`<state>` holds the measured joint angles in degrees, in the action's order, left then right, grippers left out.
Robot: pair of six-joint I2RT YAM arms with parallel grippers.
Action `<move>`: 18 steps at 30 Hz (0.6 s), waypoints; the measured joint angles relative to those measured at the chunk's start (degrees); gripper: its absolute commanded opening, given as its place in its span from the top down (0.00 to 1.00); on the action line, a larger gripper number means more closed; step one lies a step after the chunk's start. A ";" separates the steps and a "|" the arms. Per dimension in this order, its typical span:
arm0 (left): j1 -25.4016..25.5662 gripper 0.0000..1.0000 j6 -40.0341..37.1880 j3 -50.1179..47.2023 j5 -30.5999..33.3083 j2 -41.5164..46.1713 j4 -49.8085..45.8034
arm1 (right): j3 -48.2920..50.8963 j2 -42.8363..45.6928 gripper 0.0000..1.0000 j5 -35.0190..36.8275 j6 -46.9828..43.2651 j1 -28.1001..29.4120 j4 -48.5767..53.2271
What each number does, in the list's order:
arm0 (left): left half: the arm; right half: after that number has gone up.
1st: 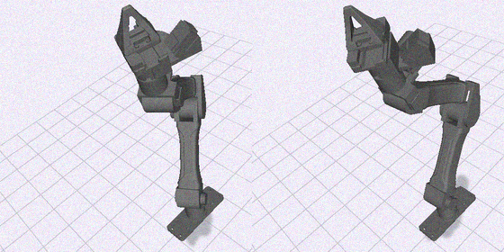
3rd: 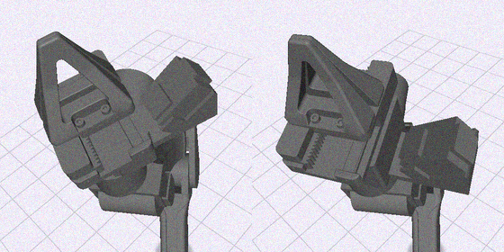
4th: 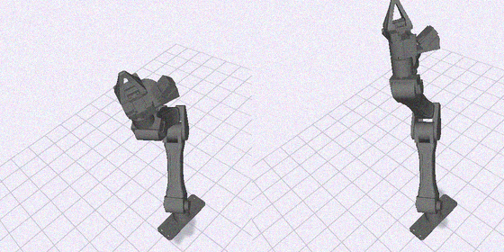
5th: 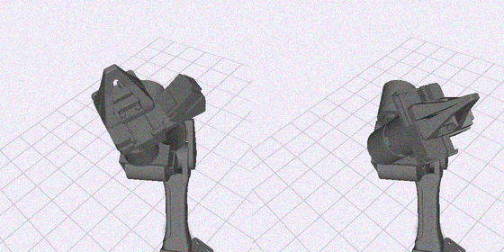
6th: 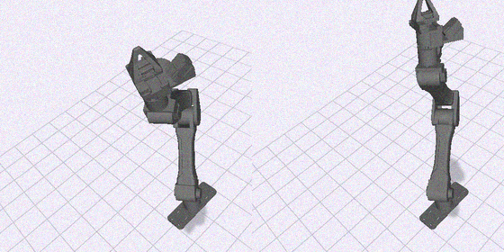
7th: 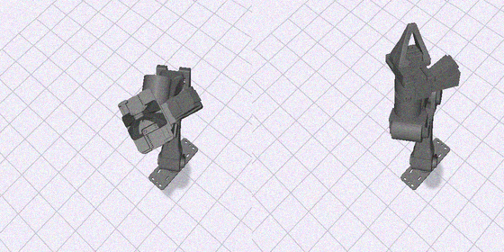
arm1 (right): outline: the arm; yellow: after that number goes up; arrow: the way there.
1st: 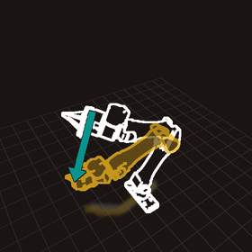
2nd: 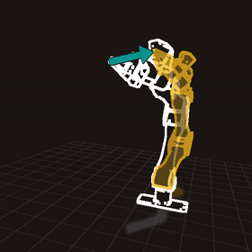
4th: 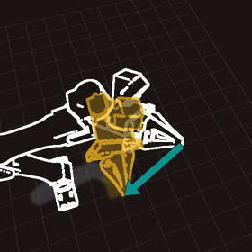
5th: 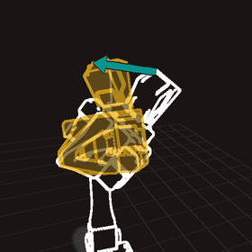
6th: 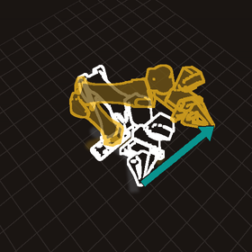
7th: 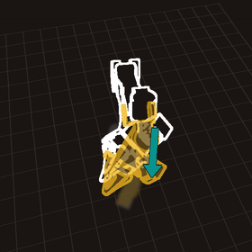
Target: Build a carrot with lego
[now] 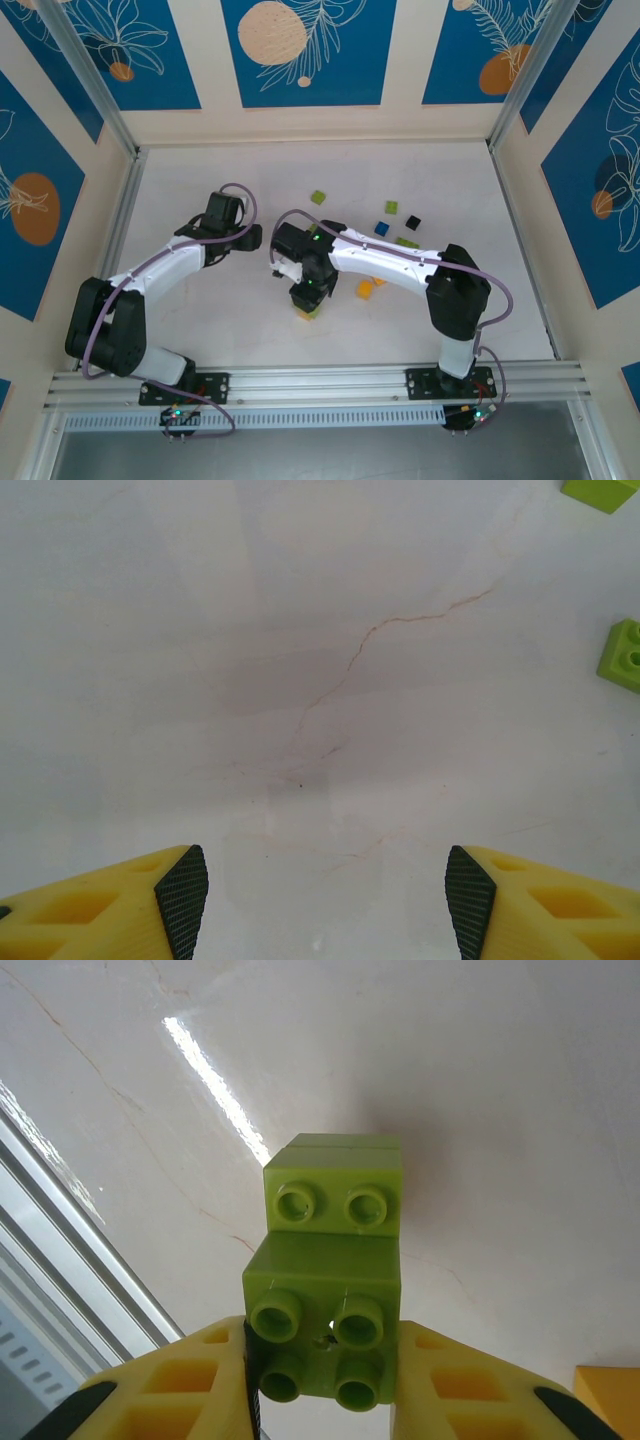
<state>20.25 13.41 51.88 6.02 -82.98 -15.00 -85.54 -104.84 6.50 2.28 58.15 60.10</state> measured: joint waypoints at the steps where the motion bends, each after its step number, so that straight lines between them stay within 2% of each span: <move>1: 0.00 0.33 0.00 0.00 0.00 0.00 0.02 | -0.09 -0.02 0.67 -0.02 -0.02 -0.02 0.13; 11: 0.00 0.33 0.00 0.00 -0.02 0.00 0.02 | -0.90 -0.39 0.50 -0.79 -0.02 -0.22 0.87; 18: 0.00 0.33 0.00 0.00 -0.02 0.00 0.02 | -1.99 0.74 0.35 -0.79 -0.02 -0.96 1.09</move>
<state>20.25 13.41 51.88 6.00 -82.98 -14.98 -87.53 -104.09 5.72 2.26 57.19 61.19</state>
